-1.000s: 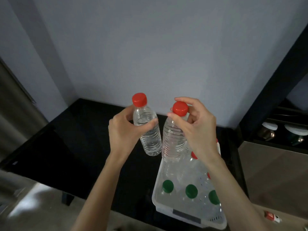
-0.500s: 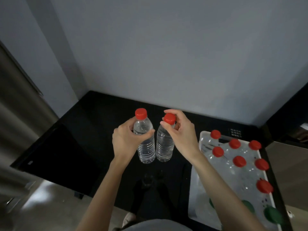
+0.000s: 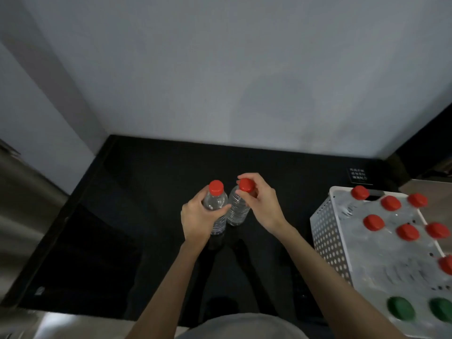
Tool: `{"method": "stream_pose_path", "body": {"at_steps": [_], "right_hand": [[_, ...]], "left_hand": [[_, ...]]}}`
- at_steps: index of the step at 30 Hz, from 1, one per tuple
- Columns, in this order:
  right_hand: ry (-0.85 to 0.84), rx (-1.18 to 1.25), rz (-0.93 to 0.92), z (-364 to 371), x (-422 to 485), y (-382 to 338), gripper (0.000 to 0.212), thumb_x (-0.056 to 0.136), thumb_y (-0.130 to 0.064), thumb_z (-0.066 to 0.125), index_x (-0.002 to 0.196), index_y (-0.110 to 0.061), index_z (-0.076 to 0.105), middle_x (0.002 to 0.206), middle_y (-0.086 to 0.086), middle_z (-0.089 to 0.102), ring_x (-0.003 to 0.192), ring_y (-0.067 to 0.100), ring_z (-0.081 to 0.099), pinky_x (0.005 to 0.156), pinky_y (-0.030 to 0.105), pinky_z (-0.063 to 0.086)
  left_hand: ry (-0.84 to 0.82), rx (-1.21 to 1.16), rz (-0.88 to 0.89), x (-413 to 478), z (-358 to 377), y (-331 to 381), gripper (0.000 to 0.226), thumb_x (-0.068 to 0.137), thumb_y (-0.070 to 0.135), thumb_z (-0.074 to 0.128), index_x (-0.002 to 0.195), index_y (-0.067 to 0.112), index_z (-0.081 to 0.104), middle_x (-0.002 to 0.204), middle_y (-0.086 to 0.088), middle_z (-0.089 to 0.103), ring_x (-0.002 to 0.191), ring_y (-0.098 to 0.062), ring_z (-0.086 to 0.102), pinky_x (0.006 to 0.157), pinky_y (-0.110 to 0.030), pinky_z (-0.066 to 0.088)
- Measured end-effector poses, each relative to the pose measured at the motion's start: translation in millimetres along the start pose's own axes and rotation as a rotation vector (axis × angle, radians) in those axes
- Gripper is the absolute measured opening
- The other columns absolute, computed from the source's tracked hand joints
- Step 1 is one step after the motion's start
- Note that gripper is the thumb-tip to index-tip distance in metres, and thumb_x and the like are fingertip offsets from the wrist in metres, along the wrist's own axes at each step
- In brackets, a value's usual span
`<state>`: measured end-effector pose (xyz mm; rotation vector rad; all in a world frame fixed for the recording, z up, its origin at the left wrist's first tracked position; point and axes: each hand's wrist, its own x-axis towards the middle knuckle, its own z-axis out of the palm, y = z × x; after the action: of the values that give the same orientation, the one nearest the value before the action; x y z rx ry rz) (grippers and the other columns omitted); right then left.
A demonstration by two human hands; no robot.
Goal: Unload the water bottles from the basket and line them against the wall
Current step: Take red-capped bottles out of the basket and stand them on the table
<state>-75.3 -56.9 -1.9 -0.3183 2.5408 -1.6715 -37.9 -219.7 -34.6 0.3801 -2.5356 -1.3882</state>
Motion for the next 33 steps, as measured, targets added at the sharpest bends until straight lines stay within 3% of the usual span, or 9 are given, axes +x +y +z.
{"method": "stream_pose_path", "body": {"at_steps": [8, 11, 17, 21, 23, 25, 27, 30, 33], "right_hand": [[0.007, -0.097, 0.015, 13, 15, 4, 0.03, 0.09, -0.013, 0.065, 0.117, -0.023, 0.055, 0.104, -0.011, 0.061, 0.095, -0.003, 0.06, 0.081, 0.012, 0.048], [-0.026, -0.169, 0.011, 13, 19, 3, 0.03, 0.093, -0.016, 0.06, 0.121, -0.024, 0.053, 0.104, -0.01, 0.06, 0.094, 0.002, 0.06, 0.082, 0.017, 0.049], [-0.083, -0.32, 0.019, 13, 16, -1, 0.043, 0.099, -0.023, 0.049, 0.14, -0.027, 0.039, 0.129, -0.002, 0.053, 0.108, 0.006, 0.054, 0.099, 0.032, 0.047], [-0.143, -0.317, 0.058, -2, 12, -10, 0.064, 0.099, -0.031, 0.05, 0.153, -0.033, 0.017, 0.15, 0.001, 0.036, 0.108, 0.01, 0.059, 0.097, 0.032, 0.049], [-0.102, -0.322, 0.045, -16, 7, -18, 0.07, 0.097, -0.034, 0.053, 0.154, -0.037, 0.011, 0.154, -0.001, 0.03, 0.099, 0.01, 0.062, 0.092, 0.032, 0.052], [-0.016, -0.329, 0.026, -32, -1, -27, 0.072, 0.096, -0.032, 0.055, 0.153, -0.039, 0.012, 0.154, -0.002, 0.032, 0.105, 0.011, 0.059, 0.094, 0.032, 0.05], [0.082, -0.342, 0.003, -50, -11, -33, 0.068, 0.096, -0.028, 0.056, 0.152, -0.036, 0.019, 0.15, -0.003, 0.039, 0.115, 0.013, 0.055, 0.098, 0.034, 0.048], [0.233, -0.39, -0.038, -82, -28, -40, 0.057, 0.095, -0.023, 0.058, 0.148, -0.026, 0.036, 0.139, -0.005, 0.053, 0.116, 0.016, 0.054, 0.099, 0.034, 0.045], [0.343, -0.447, -0.046, -121, -51, -38, 0.048, 0.095, -0.023, 0.057, 0.142, -0.024, 0.045, 0.129, -0.009, 0.059, 0.113, 0.017, 0.055, 0.095, 0.035, 0.046]], "left_hand": [[-0.146, -0.048, -0.021, 13, -6, -18, 0.065, 0.063, 0.032, 0.089, 0.121, 0.027, 0.06, 0.102, 0.015, 0.068, 0.095, 0.0, 0.064, 0.088, -0.03, 0.055], [-0.201, -0.064, -0.023, 11, -7, -19, 0.064, 0.066, 0.029, 0.087, 0.122, 0.03, 0.056, 0.105, 0.016, 0.066, 0.1, 0.001, 0.063, 0.092, -0.033, 0.054], [-0.203, -0.117, -0.025, 4, -14, -19, 0.071, 0.07, 0.025, 0.085, 0.132, 0.03, 0.05, 0.117, 0.012, 0.064, 0.11, -0.002, 0.061, 0.1, -0.038, 0.05], [-0.206, -0.128, -0.014, 4, -24, -9, 0.089, 0.073, 0.027, 0.083, 0.146, 0.034, 0.034, 0.138, 0.006, 0.056, 0.128, -0.006, 0.051, 0.109, -0.032, 0.04], [-0.161, -0.153, 0.043, 4, -31, 6, 0.083, 0.076, 0.027, 0.081, 0.146, 0.033, 0.035, 0.144, 0.007, 0.05, 0.135, -0.005, 0.043, 0.112, -0.029, 0.035], [-0.097, -0.188, 0.114, 4, -39, 26, 0.073, 0.082, 0.029, 0.076, 0.145, 0.031, 0.039, 0.147, 0.01, 0.046, 0.137, -0.003, 0.038, 0.112, -0.024, 0.032], [-0.042, -0.188, 0.2, 5, -43, 48, 0.063, 0.086, 0.029, 0.071, 0.143, 0.03, 0.043, 0.144, 0.014, 0.046, 0.134, 0.006, 0.038, 0.109, -0.011, 0.031], [-0.035, -0.175, 0.336, 4, -41, 81, 0.049, 0.09, 0.026, 0.067, 0.137, 0.028, 0.051, 0.136, 0.019, 0.05, 0.125, 0.018, 0.04, 0.101, -0.016, 0.044], [-0.08, -0.226, 0.393, -1, -24, 112, 0.042, 0.093, 0.018, 0.064, 0.133, 0.023, 0.055, 0.132, 0.012, 0.058, 0.121, 0.011, 0.049, 0.096, -0.007, 0.041]]}}
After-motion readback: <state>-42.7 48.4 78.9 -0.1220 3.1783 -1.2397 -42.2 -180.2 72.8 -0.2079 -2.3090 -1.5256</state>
